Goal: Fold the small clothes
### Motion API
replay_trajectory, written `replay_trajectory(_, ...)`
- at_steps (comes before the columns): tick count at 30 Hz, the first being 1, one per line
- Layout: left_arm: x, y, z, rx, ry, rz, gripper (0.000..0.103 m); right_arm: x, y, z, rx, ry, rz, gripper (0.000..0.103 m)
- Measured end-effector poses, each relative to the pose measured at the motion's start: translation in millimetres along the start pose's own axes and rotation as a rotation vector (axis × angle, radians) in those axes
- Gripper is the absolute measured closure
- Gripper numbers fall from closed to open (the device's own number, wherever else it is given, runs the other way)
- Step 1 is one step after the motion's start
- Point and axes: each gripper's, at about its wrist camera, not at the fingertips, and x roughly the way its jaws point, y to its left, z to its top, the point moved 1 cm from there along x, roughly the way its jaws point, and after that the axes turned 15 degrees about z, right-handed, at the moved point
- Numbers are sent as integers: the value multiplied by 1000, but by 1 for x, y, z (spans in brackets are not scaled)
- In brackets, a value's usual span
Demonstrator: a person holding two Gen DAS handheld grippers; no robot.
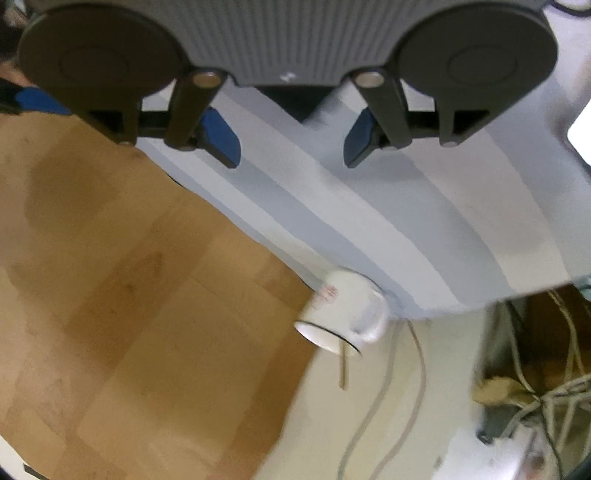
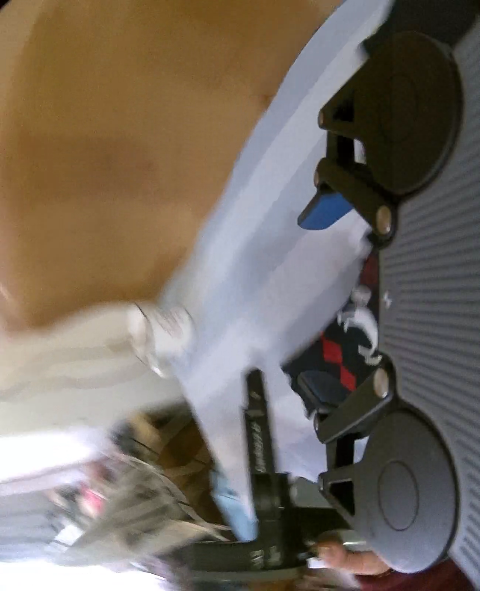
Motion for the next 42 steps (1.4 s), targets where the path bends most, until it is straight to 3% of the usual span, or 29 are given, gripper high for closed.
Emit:
replay_trajectory(3,0,10,6,-34,-10,19,39,44,7,0,-113,170,-5,17)
replay_trajectory(6,0,14,10,-50,-15,30,39,65,1,-23,-177,325,-41,18)
replay_trajectory(7,0,14,11,-53,-11,26,39,70,-3,-31,-167,362,-49,18)
replay_trajectory(8,-1,14,11,-55,-8,20,39,64,-7,-35,-129,320,-35,23)
replay_trajectory(9,-1,14,12,-55,-5,12,39,55,-9,-38,-101,311,-10,44)
replay_trajectory(10,-2,14,12,-59,-3,4,39,53,-6,-38,-87,290,1,74)
replay_trajectory(11,-4,15,13,-67,-4,-3,39,49,0,-39,-96,270,-31,83)
replay_trajectory(13,-10,18,14,-87,-28,-3,39,45,16,-40,-137,253,-82,89)
replay_trajectory(16,-23,23,15,-109,-114,61,36,26,35,-27,-173,155,-111,90)
replay_trajectory(19,-30,27,17,-130,-170,108,32,-11,35,17,-133,-85,-141,90)
replay_trajectory(23,-28,34,20,-165,-151,97,32,-75,20,58,0,-469,-181,91)
replay_trajectory(25,-27,40,21,-198,-140,93,32,-85,20,57,30,-554,-160,96)
replay_trajectory(30,-26,57,24,-280,-123,85,32,-43,35,22,28,-456,-84,97)
replay_trajectory(35,-21,61,25,-298,-90,88,31,0,44,-25,225,-405,96,98)
replay_trajectory(37,-18,60,24,-294,-75,87,30,-1,52,-37,261,-333,154,96)
replay_trajectory(39,-15,58,23,-282,-59,80,29,-2,50,-42,258,-272,145,94)
replay_trajectory(41,-13,53,22,-263,-39,58,29,-23,38,-45,236,-292,72,90)
replay_trajectory(42,-12,50,21,-253,-30,46,28,-40,30,-47,220,-318,24,77)
